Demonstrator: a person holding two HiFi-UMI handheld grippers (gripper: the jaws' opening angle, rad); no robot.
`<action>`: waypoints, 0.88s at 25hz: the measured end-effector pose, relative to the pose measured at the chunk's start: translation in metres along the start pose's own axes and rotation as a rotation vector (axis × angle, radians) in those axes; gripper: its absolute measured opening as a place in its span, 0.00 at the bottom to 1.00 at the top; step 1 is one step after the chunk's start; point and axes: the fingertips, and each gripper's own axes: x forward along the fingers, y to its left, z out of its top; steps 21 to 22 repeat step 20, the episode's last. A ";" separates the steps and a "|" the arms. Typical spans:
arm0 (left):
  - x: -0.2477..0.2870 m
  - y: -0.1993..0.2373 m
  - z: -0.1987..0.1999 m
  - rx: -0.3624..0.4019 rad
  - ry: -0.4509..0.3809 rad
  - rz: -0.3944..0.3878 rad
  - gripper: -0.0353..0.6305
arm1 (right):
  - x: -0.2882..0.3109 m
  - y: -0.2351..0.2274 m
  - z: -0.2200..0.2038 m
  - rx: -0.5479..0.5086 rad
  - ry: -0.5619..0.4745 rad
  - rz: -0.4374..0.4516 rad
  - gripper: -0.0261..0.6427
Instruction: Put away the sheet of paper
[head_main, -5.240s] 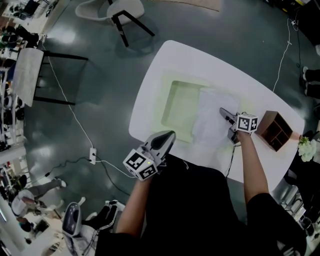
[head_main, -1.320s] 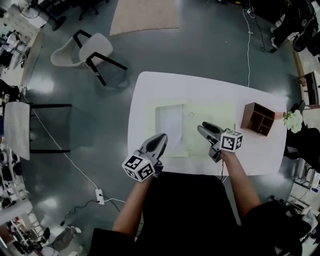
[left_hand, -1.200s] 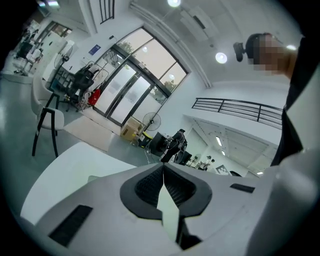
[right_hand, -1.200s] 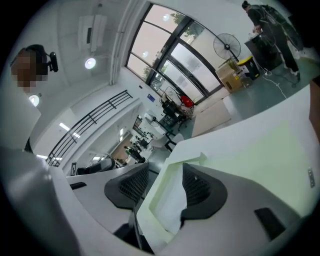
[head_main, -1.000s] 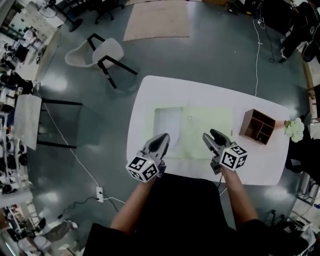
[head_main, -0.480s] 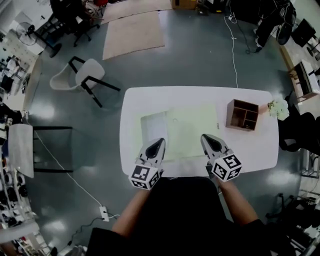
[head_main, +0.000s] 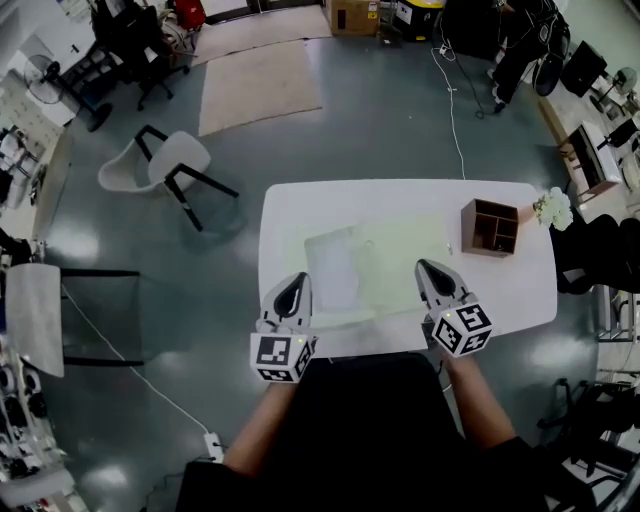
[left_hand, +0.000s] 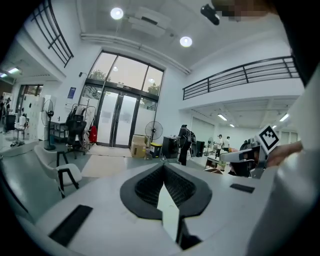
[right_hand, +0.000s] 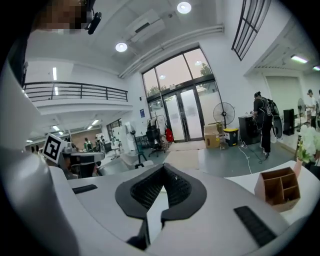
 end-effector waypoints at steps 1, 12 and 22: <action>-0.005 0.007 0.001 0.005 -0.009 0.001 0.06 | 0.003 0.005 0.001 -0.011 -0.004 -0.010 0.04; -0.039 0.059 0.000 -0.019 -0.051 -0.002 0.06 | 0.011 0.045 -0.009 -0.059 0.020 -0.068 0.04; -0.037 0.058 -0.008 0.004 -0.053 -0.040 0.06 | 0.013 0.051 -0.002 -0.073 -0.020 -0.097 0.04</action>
